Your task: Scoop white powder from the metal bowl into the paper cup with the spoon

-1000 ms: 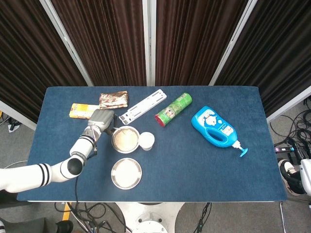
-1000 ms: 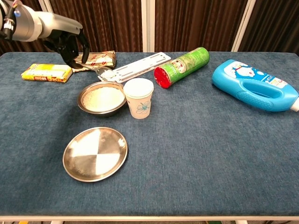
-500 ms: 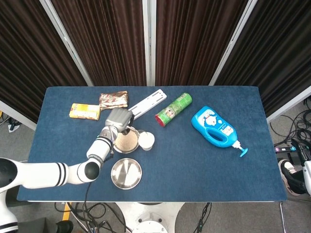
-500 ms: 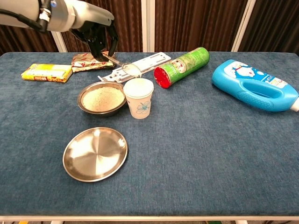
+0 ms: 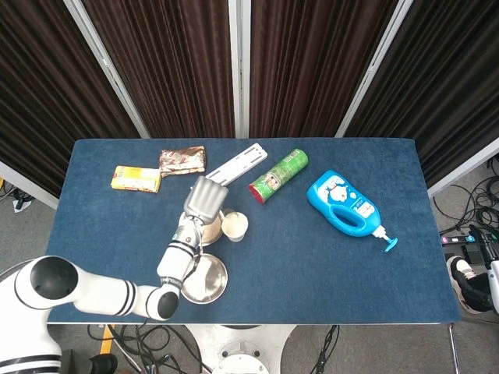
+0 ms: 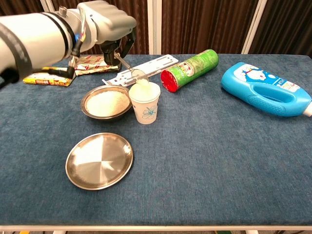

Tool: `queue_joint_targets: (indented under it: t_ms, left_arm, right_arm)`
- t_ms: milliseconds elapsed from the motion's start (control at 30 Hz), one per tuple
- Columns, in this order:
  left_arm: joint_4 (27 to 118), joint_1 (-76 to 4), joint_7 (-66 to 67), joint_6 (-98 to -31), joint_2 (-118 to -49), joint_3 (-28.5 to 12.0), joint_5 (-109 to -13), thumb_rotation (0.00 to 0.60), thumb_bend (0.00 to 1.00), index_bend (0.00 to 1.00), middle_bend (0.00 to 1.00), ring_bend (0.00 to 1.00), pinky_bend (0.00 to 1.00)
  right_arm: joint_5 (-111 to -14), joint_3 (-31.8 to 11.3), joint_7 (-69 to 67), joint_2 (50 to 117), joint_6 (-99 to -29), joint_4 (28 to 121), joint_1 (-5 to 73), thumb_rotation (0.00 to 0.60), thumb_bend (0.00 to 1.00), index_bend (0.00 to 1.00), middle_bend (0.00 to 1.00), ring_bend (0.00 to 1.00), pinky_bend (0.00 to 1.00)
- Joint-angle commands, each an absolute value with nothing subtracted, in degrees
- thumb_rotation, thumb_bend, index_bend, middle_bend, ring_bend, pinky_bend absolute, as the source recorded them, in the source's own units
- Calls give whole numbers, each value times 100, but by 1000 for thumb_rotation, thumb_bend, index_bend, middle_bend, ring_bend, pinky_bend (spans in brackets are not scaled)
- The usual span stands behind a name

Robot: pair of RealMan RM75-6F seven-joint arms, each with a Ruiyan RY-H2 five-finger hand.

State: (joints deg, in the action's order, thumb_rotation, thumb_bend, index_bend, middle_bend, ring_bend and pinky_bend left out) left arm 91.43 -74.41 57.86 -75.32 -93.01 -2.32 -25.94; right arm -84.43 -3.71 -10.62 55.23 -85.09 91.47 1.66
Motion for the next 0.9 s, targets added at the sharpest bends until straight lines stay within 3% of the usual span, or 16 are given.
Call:
queue_joint_targets:
  t_ms: [33,233,400,600,767,900]
  left_arm:
    - [8941,-7324,6315,-8037,-9722,93,-3256,600,515,641,953,912,1000]
    - [8507,-7132,6919,-8359,-10103,460,-4120,600,514,640,955,912,1000]
    - [8279,-6956,7164,-8343,-10195,525,-4500,600,514,640,955,912,1000]
    - [8700,-6602,6392,-8111,-9896,-75,-4479,600,515,640,955,912,1000]
    - [9626,-6165,5057,-7629,-9191,-711,-4237,600,515,640,955,912,1000]
    - [10365,-5677,3849,-7102,-8451,-819,-4283,600,515,640,953,911,1000]
  right_arm:
    - [-8448,-368,-1064,5524,-8517,9150,159,600,244,40,179,0,0]
    - [-8460,-361,-1061,5517,-8555,9168,129,600,244,40,180,0,0]
    - [-8470,-360,-1046,5508,-8578,9196,114,600,244,40,179,0,0]
    - [-8472,-365,-1026,5500,-8577,9216,114,600,245,40,180,0,0]
    - [-8481,-375,-1018,5485,-8588,9233,115,600,244,40,180,0,0]
    - [-8477,-382,-1029,5468,-8591,9228,114,600,244,40,179,0,0]
